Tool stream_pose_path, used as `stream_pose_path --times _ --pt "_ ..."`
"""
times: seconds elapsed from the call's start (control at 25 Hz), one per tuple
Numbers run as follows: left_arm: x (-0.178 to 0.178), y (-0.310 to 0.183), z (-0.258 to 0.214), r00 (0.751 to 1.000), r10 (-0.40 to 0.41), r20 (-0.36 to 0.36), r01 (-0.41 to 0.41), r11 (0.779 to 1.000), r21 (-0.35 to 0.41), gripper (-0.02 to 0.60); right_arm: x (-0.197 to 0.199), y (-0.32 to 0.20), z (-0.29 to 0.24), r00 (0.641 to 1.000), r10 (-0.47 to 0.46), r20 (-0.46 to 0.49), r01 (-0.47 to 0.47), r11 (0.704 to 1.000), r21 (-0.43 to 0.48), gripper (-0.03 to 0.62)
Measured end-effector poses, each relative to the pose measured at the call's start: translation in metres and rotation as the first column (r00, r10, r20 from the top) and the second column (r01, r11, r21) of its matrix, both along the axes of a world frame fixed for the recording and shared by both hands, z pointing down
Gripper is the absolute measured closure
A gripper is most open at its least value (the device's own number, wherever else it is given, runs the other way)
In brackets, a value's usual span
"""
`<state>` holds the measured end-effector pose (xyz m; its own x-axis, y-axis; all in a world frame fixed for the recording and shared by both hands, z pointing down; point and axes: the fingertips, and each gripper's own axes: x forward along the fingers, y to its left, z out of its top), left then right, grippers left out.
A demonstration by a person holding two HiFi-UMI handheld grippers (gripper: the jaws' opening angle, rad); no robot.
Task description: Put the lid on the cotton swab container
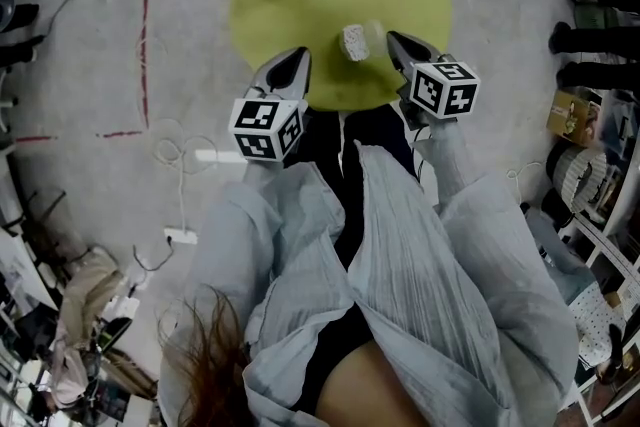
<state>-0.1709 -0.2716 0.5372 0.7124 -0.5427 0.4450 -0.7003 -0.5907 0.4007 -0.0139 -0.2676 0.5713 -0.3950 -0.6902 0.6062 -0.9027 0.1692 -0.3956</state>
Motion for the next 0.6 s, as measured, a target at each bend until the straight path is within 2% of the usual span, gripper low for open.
stream_pose_path --times 0.24,0.6 --pt "-0.001 0.001 -0.004 1.0 -0.006 -0.02 0.006 1.0 -0.002 0.566 -0.013 0.0 -0.005 1.0 -0.017 0.001 0.017 1.0 0.005 0.592" --pt "-0.01 -0.003 -0.007 0.999 -0.027 -0.021 0.028 1.0 0.004 0.566 -0.033 -0.001 -0.02 0.993 -0.097 -0.074 0.1 0.994 0.047 0.592"
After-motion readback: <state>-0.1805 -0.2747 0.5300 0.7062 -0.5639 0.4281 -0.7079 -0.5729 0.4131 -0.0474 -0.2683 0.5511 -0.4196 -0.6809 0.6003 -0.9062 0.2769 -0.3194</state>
